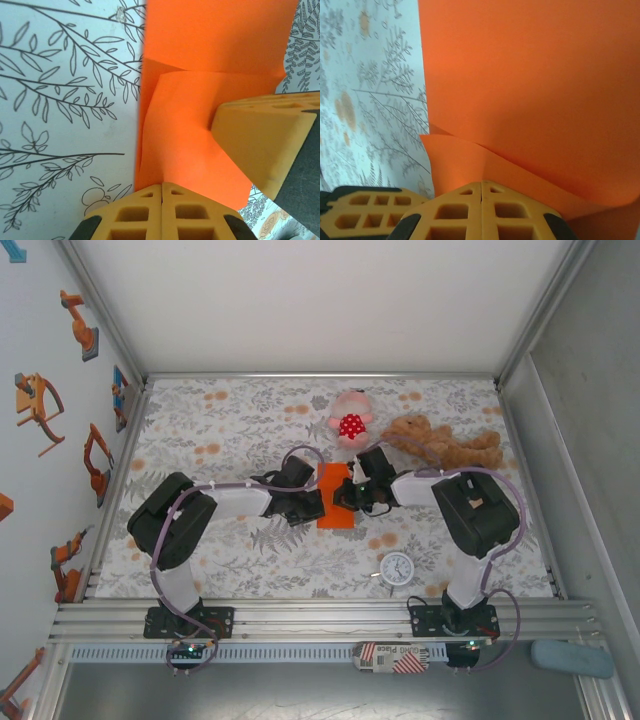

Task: Fold a paper plane with a square sheet of paper (pick it up from the middle)
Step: Fold the triangle a second time at the center of the table.

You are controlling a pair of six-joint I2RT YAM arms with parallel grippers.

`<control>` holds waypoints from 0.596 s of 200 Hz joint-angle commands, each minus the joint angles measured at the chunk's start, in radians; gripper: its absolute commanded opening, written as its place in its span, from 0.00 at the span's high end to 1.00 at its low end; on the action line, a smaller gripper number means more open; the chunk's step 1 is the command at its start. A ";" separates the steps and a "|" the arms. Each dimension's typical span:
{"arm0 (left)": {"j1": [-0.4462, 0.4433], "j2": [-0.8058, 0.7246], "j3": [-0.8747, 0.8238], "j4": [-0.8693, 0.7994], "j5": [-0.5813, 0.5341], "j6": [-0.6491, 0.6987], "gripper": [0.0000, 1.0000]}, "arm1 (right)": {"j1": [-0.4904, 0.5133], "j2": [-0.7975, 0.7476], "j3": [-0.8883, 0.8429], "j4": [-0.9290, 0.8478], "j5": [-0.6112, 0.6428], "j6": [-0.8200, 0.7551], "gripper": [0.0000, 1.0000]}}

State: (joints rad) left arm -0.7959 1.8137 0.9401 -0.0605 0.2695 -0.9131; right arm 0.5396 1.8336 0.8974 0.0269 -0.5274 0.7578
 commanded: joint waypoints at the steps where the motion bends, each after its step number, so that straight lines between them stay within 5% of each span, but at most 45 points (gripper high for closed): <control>1: 0.004 0.038 -0.030 -0.070 -0.025 -0.011 1.00 | -0.014 -0.082 0.084 -0.176 0.036 -0.104 1.00; 119: 0.004 0.055 -0.009 -0.068 -0.004 -0.011 1.00 | 0.034 -0.046 0.045 -0.108 -0.025 -0.066 1.00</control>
State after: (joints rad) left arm -0.7906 1.8210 0.9432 -0.0551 0.2848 -0.9138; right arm 0.5564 1.7584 0.9562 -0.1066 -0.5346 0.6765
